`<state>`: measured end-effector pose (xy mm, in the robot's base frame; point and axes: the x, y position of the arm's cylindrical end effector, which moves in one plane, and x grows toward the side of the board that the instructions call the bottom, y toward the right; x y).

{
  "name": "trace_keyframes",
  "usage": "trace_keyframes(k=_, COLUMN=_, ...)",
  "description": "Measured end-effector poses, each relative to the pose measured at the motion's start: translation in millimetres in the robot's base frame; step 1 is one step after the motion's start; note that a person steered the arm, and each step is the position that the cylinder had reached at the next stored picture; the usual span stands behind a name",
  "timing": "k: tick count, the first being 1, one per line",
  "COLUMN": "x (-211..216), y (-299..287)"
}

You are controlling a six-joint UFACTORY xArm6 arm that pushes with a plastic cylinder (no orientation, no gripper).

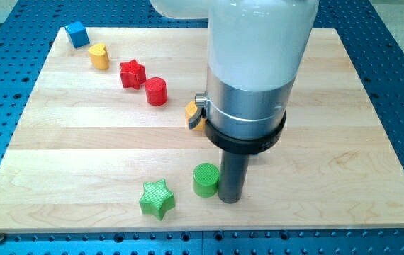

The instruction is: Place the hexagon into the green blocks

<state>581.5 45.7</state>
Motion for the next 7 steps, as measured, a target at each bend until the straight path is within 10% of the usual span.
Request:
trace_keyframes(k=3, x=-10, y=-49)
trace_keyframes(k=7, x=-133, y=31)
